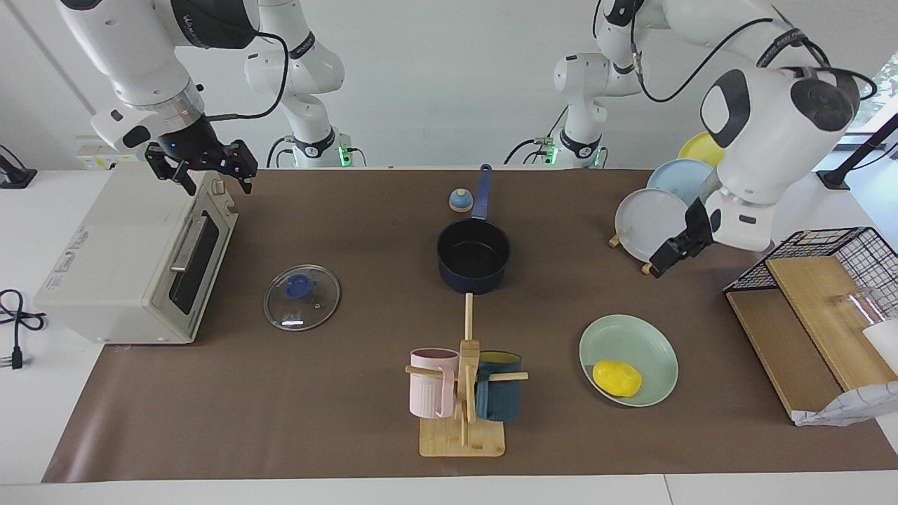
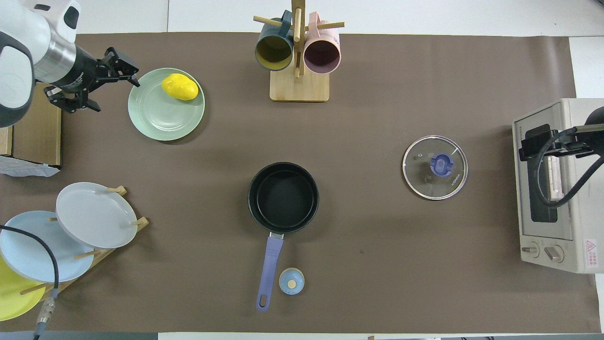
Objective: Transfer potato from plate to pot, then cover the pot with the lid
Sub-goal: 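Reach the left gripper to the yellow potato while the right gripper reaches the lid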
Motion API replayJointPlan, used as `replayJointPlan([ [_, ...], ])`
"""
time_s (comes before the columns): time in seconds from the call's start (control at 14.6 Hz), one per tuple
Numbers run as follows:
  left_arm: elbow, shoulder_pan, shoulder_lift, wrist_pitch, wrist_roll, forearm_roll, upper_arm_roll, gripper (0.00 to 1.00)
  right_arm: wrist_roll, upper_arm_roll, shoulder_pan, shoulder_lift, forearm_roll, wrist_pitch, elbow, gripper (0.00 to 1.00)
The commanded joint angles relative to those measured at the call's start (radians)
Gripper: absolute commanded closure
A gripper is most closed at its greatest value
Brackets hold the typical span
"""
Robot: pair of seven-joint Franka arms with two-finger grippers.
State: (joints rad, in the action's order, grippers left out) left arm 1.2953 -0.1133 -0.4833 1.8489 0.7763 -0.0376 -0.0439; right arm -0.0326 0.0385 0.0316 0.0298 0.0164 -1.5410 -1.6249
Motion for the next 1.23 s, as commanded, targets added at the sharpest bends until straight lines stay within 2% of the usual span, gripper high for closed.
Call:
replayJointPlan([
  [0.0,-0.132,-0.035,-0.148,0.065,0.188,-0.007,0.010,0.00,0.002,-0.015,-0.001,0.013,-0.006,0.008,-0.013,0.00],
  [0.07,-0.167,-0.052,-0.194,0.082,0.254,-0.004,0.016,0.00,-0.003,-0.019,0.004,0.015,-0.007,0.009,-0.016,0.00],
  [0.27,-0.174,-0.091,-0.257,0.199,0.395,0.001,0.042,0.00,-0.003,-0.040,0.005,0.030,-0.009,0.013,-0.045,0.00],
  [0.55,-0.085,-0.132,-0.252,0.277,0.437,0.033,0.064,0.00,-0.003,-0.109,0.016,0.058,-0.036,-0.244,-0.209,0.00],
  [0.75,0.045,-0.160,-0.209,0.383,0.449,0.070,0.107,0.00,-0.033,-0.111,0.050,-0.055,-0.036,-0.338,-0.208,0.00],
  [0.96,0.079,-0.161,-0.198,0.394,0.469,0.070,0.118,0.00,-0.116,-0.109,0.041,-0.148,-0.036,-0.438,-0.216,0.00],
  [1.03,0.084,-0.161,-0.196,0.395,0.469,0.070,0.119,0.00,-0.150,-0.109,0.039,-0.166,-0.036,-0.479,-0.242,0.00],
  [1.16,0.085,-0.161,-0.195,0.394,0.469,0.071,0.119,0.00,-0.174,-0.109,0.042,-0.154,-0.035,-0.597,-0.341,0.00],
])
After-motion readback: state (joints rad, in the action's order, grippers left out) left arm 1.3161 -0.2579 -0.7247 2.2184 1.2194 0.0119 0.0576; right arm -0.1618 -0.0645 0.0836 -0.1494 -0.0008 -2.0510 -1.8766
